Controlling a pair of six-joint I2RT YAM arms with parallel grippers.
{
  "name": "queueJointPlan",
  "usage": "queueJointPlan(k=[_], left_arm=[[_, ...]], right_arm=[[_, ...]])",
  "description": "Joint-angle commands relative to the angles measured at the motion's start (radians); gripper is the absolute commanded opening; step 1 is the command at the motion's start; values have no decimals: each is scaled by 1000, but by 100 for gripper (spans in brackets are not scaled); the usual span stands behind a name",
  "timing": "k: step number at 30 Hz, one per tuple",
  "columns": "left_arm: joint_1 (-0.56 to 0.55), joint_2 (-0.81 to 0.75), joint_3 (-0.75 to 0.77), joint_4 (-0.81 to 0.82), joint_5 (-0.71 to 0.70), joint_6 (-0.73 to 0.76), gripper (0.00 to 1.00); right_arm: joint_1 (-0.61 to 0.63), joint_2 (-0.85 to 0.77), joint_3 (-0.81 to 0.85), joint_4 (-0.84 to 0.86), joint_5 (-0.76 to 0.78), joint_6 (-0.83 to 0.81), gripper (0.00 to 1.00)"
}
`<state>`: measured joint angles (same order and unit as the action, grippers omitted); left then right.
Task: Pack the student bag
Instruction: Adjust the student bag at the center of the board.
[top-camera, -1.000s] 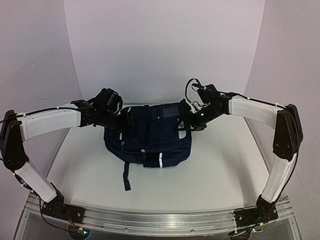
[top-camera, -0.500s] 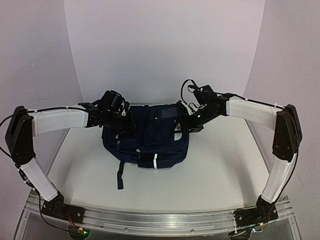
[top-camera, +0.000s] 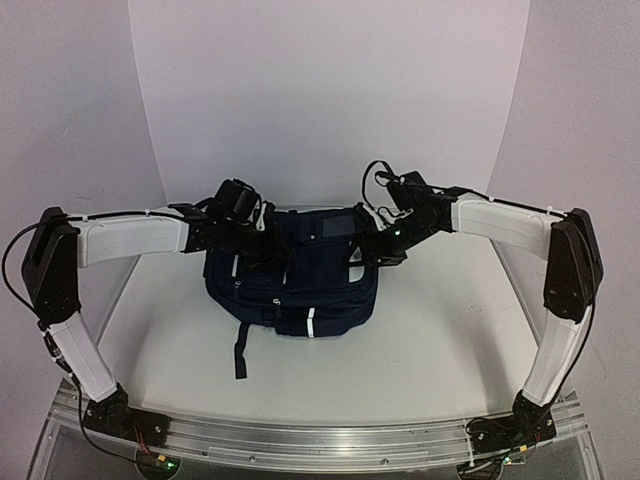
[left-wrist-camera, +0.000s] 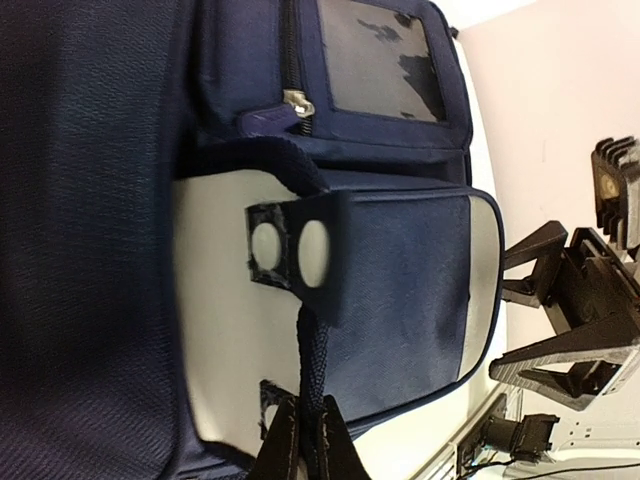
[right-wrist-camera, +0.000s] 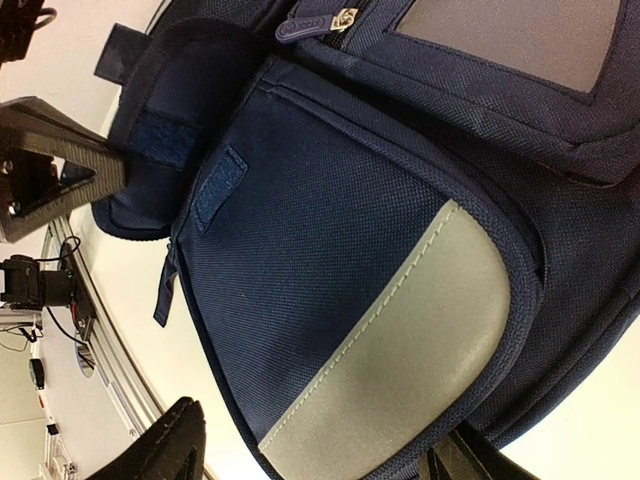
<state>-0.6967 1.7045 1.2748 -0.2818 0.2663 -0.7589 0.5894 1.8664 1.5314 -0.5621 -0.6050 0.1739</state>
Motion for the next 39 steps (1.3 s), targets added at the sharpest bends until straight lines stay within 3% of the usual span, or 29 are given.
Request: queueJointPlan(k=[1,6,10,15,18,24,31,34,39], left_arm=[[-15,57,87,34,42,30,0],[-33,144,151,16,51,42,4],[-51,217,206,-3,84,53,15],[-58,261,227,8,147,53,43],[-58,212,184,57,167,49,60],[-17,30,165,-41,37,113,98],[242,-57,139,-154,16,135,100],[307,-38,168,-214,-11,176,100],[414,42,195,-226,65,214,100]], right_arm=[[16,11,44,71,-73,1,71],[16,12,42,73,-73,1,71],[16,12,42,73,-72,1,71],[16,11,31,73,-64,-6,72],[15,8,16,72,-46,-18,72],[15,12,-22,70,91,-41,72],[16,28,-83,70,187,-74,72],[16,32,-105,70,204,-83,73],[16,51,-113,70,228,-93,73]])
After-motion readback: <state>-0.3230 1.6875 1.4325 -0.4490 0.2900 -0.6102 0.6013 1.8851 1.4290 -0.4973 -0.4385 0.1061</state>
